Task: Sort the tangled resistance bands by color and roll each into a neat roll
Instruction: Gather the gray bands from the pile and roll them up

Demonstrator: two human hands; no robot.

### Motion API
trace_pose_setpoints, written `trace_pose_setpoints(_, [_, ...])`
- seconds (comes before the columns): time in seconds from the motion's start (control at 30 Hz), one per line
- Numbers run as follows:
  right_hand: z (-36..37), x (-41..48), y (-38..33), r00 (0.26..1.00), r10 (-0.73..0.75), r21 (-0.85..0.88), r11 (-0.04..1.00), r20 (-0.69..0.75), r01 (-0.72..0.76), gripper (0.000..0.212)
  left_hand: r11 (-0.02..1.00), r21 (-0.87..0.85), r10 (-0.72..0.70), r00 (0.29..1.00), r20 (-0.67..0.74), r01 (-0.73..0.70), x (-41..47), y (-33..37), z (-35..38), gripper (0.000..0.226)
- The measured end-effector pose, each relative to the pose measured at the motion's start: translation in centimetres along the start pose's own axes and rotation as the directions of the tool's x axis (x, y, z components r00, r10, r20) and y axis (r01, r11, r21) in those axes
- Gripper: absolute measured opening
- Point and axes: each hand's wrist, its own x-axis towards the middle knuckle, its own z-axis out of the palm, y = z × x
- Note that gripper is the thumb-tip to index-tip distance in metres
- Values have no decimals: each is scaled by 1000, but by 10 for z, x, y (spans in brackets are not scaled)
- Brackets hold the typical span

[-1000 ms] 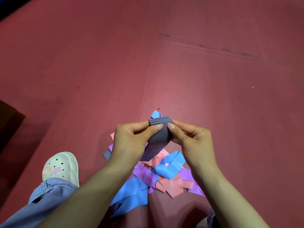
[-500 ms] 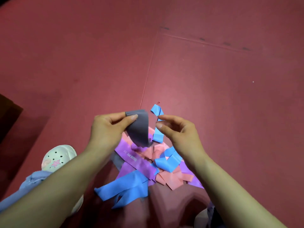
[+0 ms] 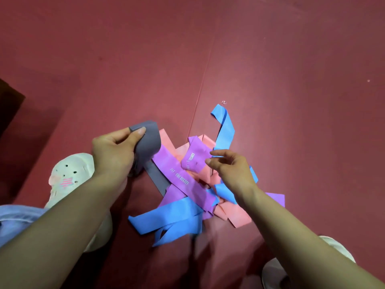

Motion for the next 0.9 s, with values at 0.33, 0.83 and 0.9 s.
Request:
trace_pose_setpoints(0.33, [33, 26, 21, 997, 70, 2, 998, 26, -70, 27, 986, -7, -168, 984, -64, 168, -6, -59, -9, 14])
trace_pose_setpoints(0.83, [-15, -22, 45, 988, 133, -59, 989, -73, -137, 20, 967, 189, -209, 959, 189, 174, -113, -64, 22, 4])
trace_pose_setpoints(0.9, [-18, -24, 48, 987, 139, -54, 988, -76, -143, 18, 971, 123, -226, 957, 182, 206, -113, -65, 21, 4])
